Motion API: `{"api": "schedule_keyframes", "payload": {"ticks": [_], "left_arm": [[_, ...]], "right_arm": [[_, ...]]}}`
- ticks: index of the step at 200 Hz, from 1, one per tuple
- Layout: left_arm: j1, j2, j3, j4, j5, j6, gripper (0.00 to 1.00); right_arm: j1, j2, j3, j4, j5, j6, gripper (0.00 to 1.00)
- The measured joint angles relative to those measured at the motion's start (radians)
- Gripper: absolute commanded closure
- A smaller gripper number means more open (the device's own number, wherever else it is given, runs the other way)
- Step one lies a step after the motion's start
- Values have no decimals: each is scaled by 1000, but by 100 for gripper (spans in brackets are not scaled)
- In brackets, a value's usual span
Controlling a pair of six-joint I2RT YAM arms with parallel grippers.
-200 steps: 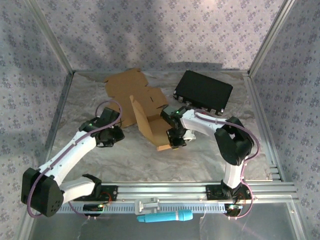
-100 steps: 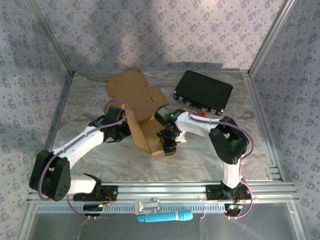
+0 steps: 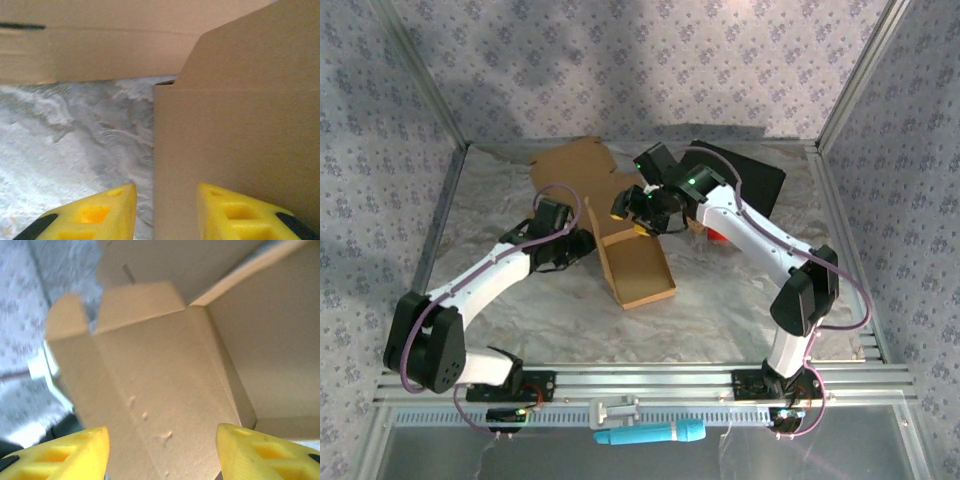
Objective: Fold the paper box
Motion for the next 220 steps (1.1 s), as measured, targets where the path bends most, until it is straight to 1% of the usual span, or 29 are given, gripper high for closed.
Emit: {"api": "schedule_keyframes", "payload": {"ticks": [20,56,77,87,106,129,142,153,169,179,200,220], "left_arm": [[-5,24,40,14,10,0,63],[-16,74,52,26,22,0,63],[-21,91,59,21,25,1,63],[-24,98,70,21,26,2,63],[-28,105,87,23,29,4,63],[-30,112,96,23,29,5,63],[-30,114,99,21,29,9,63],[-31,117,105,19,30,10,63],[-34,119,132,-14,26,15,58],[-39,119,157,-39,13,18,56],[-45,95,199,-84,-17,19,52],[-57,21,224,-129,-60,19,51]], "right_arm": [[26,1,21,-3,-26,-137,37],[20,35,80,-40,-80,-267,38],[16,69,116,-66,-86,-307,43],[16,87,132,-80,-86,-314,47],[16,132,172,-121,-85,-324,50],[16,177,201,-146,-84,-338,60],[16,187,201,-153,-79,-330,69],[16,188,201,-156,-73,-312,78],[16,188,201,-158,-55,-286,91],[16,187,195,-152,-39,-241,100],[13,148,127,-95,0,-134,100],[15,73,22,-33,69,10,100]]}}
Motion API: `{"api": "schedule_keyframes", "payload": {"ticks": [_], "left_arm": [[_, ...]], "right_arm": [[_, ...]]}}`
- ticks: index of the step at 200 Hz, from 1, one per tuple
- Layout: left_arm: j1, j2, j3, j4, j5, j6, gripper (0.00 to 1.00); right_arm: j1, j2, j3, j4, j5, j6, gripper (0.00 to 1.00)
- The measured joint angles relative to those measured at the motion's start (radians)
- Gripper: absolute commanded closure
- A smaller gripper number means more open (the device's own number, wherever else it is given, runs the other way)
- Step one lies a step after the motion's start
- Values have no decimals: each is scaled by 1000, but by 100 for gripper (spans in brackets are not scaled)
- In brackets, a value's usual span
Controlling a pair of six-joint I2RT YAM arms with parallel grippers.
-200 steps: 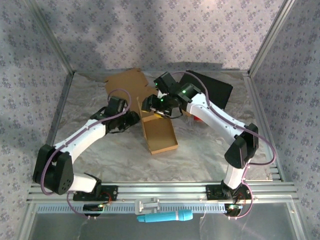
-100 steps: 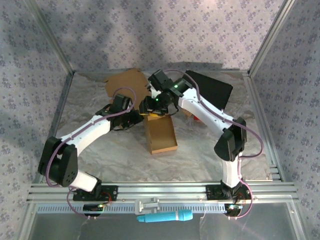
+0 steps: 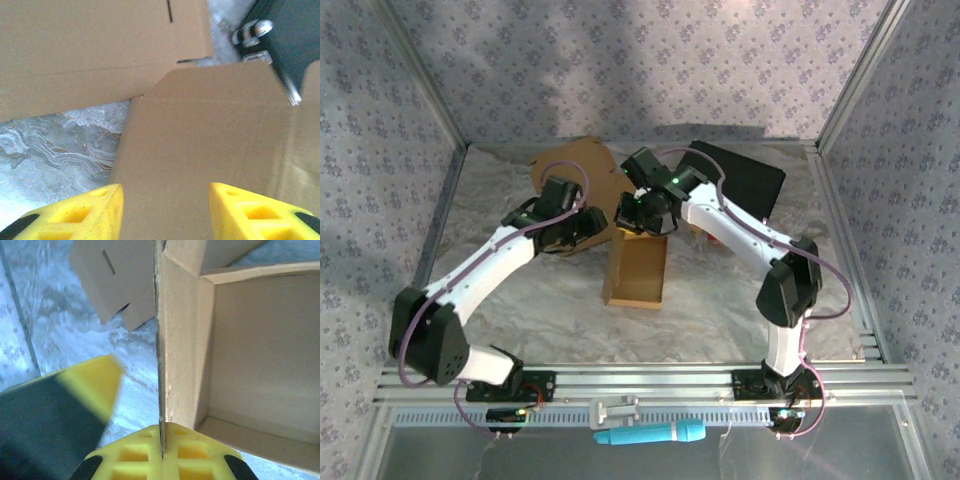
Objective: Fold the paper box
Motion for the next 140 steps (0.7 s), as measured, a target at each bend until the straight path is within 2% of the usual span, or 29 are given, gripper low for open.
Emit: {"api": "schedule_keyframes", "payload": {"ticks": [29,51,76,101,140], "left_arm": [[-10,-130,17,-61,-41,8,50],[-11,-202,17,-121,-55,32,50],[-10,-254,-3,-175,-49,69,50],[-10,-271,-25,-235,-26,124,50],[-10,-258,-35,-278,19,213,49]], "right_arm": [[23,-131,-104,11,187,302,100],[66,-238,-161,-34,390,594,100],[102,-264,-156,-106,529,845,100],[104,-217,-156,-136,587,962,100],[101,-142,-155,-150,626,1032,100]]}}
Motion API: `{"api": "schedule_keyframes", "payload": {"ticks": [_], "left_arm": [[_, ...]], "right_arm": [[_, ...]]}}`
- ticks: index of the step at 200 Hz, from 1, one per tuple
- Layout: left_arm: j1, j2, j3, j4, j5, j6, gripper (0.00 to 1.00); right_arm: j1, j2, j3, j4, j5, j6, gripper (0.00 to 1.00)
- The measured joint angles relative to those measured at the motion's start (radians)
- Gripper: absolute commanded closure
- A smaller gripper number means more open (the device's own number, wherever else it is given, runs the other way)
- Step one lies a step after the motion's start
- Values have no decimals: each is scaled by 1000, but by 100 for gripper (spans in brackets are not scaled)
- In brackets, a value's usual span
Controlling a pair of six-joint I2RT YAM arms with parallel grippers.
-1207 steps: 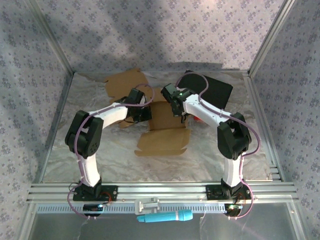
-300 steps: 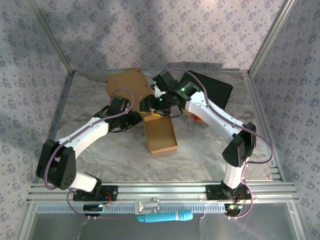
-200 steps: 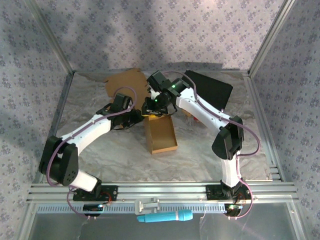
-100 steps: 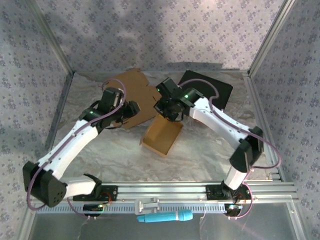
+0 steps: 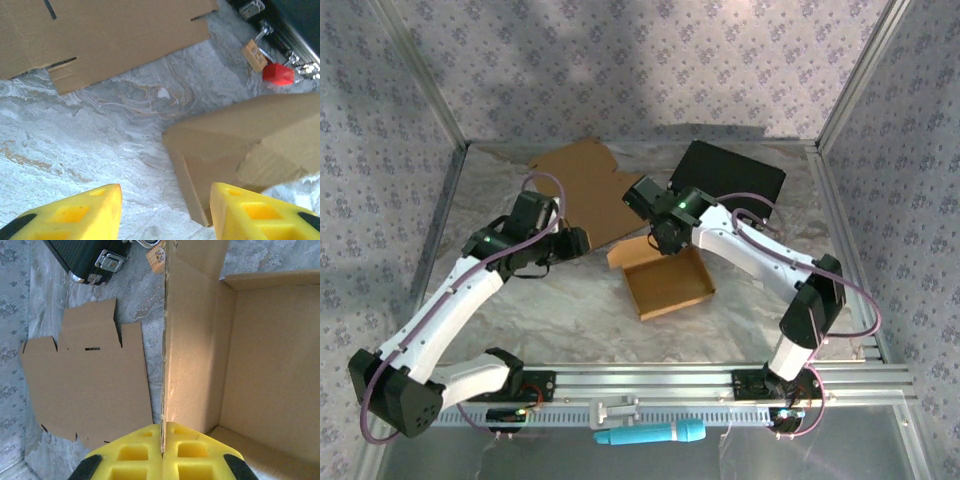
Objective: Fold the paper box
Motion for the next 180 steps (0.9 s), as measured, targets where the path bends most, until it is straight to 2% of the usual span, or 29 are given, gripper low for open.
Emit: {"api": "schedule_keyframes", "payload": {"ticks": [43,78,109,148,180], "left_arm": [[0,33,-44,22,47,89,45],[-21,84,-77,116,77,200,42],[-103,128,-92,229,82,300,40],[-175,225,-94,319,79,394,39],[-224,241,-94,351,21,431,38]], "right_arm": [[-40,7,-6,15,3,18,100],[-68,-3,-7,10,-9,31,77],[-112,-66,-55,35,-61,31,78],[-195,-120,-93,42,-132,27,70],[-265,-147,-130,72,-203,-27,69]]}}
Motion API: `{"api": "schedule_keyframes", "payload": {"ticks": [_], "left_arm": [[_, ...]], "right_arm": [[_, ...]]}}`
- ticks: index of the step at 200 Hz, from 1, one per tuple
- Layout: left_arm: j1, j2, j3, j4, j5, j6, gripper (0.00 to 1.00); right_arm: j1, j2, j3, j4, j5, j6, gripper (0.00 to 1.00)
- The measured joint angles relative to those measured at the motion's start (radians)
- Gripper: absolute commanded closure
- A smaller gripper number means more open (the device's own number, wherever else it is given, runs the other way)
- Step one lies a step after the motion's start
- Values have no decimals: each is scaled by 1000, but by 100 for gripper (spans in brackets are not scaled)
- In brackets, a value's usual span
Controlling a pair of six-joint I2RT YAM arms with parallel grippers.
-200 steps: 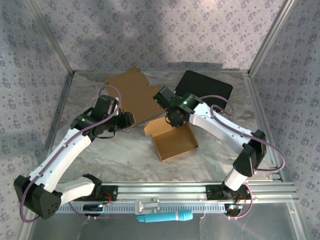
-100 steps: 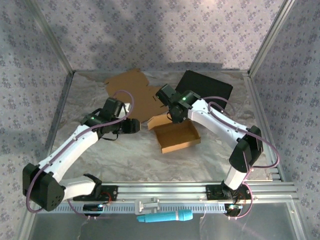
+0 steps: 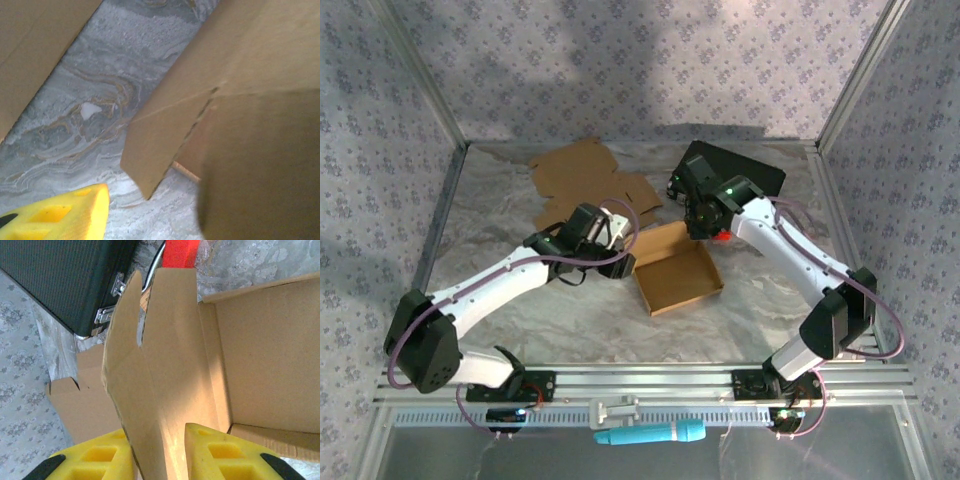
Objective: Fold the paper box
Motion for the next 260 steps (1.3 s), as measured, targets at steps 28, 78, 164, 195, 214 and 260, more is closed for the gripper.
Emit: {"api": "schedule_keyframes", "payload": {"ticks": [28,78,164,195,214,260], "left_arm": [[-19,27,8,9,-50,11,43],[-48,145,117,-13,-167,25,59],[-66,148,148,-29,-232,96,98],[-57,151,161,-28,-198,149,100],[-38,151,161,-28,-167,178,100],[35,151,161,-32,-92,227,100]], "right_arm": [[-64,-10,-4,19,-23,-133,67],[-243,-183,-120,231,-53,-909,60],[-457,-220,-377,424,-491,-1874,51],[-475,-178,-382,435,-594,-2047,45],[-490,-153,-382,435,-621,-2141,42],[-543,-107,-381,431,-647,-2303,42]]}}
